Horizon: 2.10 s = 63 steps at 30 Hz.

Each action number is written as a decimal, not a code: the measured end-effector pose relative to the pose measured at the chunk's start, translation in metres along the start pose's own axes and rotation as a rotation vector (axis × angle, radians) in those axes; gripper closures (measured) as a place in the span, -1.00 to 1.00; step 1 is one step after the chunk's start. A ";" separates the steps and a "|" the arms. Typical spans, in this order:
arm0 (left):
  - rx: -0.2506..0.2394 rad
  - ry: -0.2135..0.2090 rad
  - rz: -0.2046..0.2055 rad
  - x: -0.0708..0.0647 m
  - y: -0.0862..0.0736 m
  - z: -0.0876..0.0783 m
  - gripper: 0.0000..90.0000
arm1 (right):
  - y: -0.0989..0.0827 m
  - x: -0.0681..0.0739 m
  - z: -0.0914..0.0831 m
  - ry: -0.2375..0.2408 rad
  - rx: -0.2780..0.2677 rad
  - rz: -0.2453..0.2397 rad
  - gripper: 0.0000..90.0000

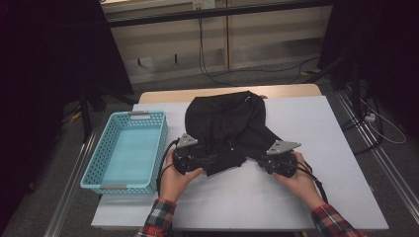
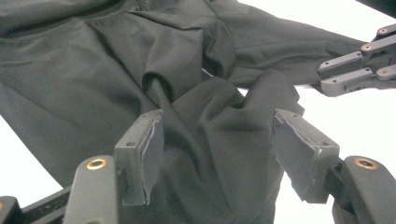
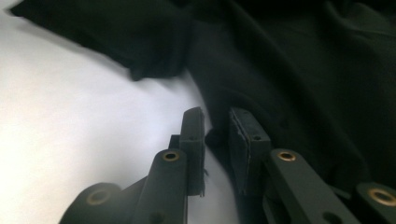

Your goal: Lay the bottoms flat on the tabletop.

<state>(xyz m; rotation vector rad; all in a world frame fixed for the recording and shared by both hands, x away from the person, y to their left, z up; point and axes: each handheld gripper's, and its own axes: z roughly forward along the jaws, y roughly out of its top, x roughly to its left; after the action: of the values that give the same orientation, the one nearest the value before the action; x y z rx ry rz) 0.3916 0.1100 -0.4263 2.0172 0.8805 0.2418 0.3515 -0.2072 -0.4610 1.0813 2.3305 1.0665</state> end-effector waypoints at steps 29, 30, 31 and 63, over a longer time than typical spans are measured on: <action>-0.005 -0.032 0.004 -0.010 0.005 0.002 -0.37 | -0.006 0.025 -0.019 0.075 0.012 -0.026 0.71; -0.005 -0.027 0.008 -0.010 0.005 0.002 -0.37 | -0.006 0.025 -0.019 0.075 0.012 -0.026 0.71; -0.006 -0.023 0.014 -0.009 0.005 0.002 -0.39 | -0.006 0.025 -0.017 0.060 0.024 -0.040 0.67; -0.019 -0.027 0.025 -0.012 0.009 0.000 -0.44 | -0.012 0.040 -0.079 0.189 -0.131 0.035 1.00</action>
<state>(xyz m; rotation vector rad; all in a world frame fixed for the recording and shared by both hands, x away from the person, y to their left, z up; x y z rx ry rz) 0.3874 0.0991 -0.4166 2.0102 0.8334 0.2351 0.2736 -0.2198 -0.4188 1.0155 2.3518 1.3677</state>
